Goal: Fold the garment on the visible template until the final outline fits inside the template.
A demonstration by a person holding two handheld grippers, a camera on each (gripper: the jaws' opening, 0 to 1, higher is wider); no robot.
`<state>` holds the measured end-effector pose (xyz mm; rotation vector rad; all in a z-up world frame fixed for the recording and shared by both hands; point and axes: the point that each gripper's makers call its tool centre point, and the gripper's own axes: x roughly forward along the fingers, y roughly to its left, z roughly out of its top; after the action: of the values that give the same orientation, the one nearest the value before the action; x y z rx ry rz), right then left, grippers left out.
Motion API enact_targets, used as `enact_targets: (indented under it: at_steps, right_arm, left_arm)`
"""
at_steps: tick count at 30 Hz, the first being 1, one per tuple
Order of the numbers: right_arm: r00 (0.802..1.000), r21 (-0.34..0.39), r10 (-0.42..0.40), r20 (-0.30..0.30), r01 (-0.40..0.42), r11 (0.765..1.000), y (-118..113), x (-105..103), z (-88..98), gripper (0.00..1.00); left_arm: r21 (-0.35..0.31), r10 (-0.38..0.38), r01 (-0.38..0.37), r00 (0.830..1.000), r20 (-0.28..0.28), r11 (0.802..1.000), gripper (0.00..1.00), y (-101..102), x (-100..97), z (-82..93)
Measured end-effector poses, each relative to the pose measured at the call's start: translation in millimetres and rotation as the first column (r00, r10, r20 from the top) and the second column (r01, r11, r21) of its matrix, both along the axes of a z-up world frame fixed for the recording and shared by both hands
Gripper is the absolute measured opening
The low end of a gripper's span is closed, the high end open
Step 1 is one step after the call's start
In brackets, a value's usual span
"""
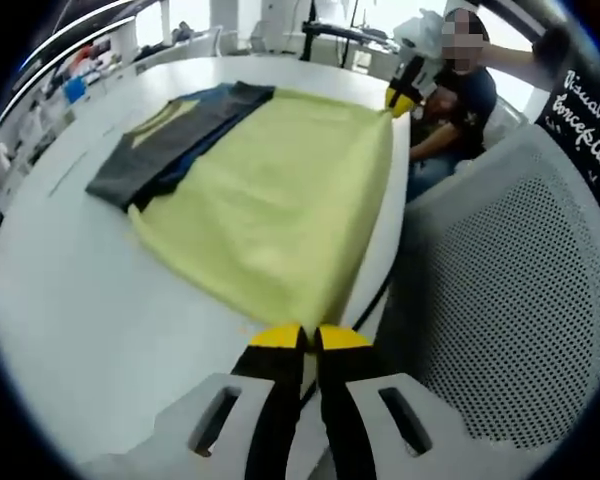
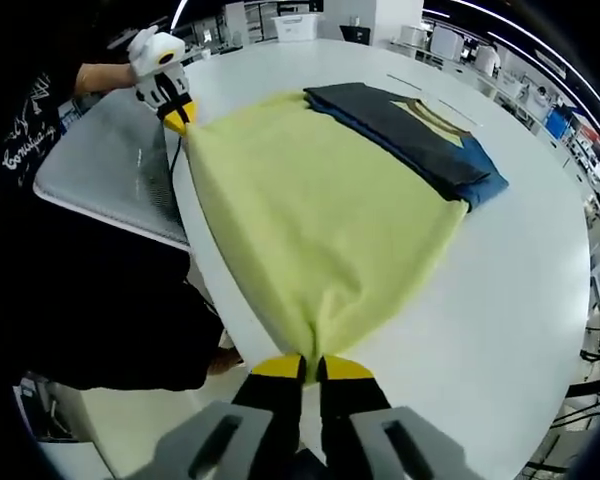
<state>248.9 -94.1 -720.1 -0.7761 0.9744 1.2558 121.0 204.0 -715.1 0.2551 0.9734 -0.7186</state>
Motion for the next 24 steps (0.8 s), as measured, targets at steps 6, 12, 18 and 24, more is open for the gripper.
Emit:
enact_targets:
  at_steps: [6,12,18,24]
  right_arm:
    - [1.000,-0.004,-0.002,-0.015,0.002,1.000,-4.8,-10.1,0.8,0.01]
    - [0.999,-0.003,-0.002,-0.035,0.002,1.000,-8.9,-21.4,1.4,0.01]
    - [0.999,-0.010,0.006,-0.049,-0.007,1.000,-14.5,-32.3,3.9,0.01]
    - [0.998,-0.004,0.002,-0.057,-0.002,1.000,-16.8,-36.8,8.6,0.01]
  left_arm:
    - [-0.013,0.003,-0.004,1.000,-0.012,1.000,0.01,-4.7,-10.7,1.4]
    - [-0.027,0.001,-0.002,1.000,-0.019,1.000,0.01,-9.5,-22.5,4.3]
    - [-0.037,-0.016,0.015,0.999,-0.038,0.999,0.01,-16.6,-35.8,7.7]
    - [-0.032,-0.032,0.031,0.999,-0.039,0.999,0.01,-18.6,-39.3,12.6]
